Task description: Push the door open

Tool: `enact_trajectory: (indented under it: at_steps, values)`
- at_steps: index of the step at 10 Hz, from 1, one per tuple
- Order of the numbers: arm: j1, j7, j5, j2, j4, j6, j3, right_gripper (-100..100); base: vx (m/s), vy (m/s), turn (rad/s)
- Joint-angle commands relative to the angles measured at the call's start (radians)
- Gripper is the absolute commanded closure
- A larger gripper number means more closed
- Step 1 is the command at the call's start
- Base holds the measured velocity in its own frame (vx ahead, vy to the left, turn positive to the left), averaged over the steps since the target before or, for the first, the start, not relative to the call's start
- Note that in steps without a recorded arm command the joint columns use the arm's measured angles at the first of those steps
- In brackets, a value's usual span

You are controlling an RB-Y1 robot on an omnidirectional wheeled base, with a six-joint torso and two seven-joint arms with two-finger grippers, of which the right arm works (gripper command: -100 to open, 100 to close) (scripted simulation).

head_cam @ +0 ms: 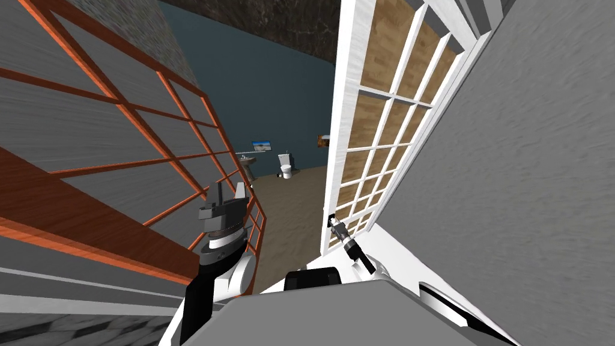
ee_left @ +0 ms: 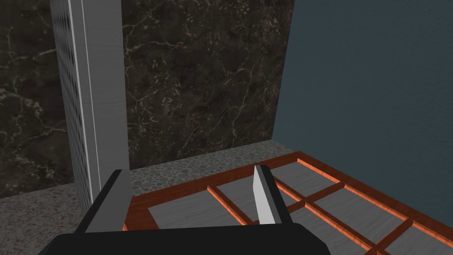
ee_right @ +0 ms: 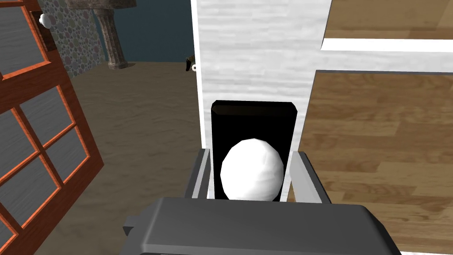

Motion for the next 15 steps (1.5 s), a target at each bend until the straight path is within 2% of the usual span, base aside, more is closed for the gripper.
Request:
enact_trajectory:
  at_steps: [1, 5, 12, 13, 15]
  values:
    - [0.000, -0.001, 0.000, 0.000, 0.000, 0.001, 0.000, 100, -0.031, -0.004, 0.013]
    - [0.000, -0.001, 0.000, 0.000, 0.000, 0.001, 0.000, 100, -0.008, -0.003, 0.000]
    - [-0.007, 0.045, -0.031, 0.030, 0.026, 0.012, -0.078, 100, 0.155, 0.065, -0.025]
    - [-0.007, 0.045, -0.031, 0.030, 0.026, 0.012, -0.078, 100, 0.128, 0.059, -0.005]
    - [-0.009, 0.062, -0.042, 0.041, 0.035, 0.016, -0.107, 100, 0.133, 0.056, -0.028]
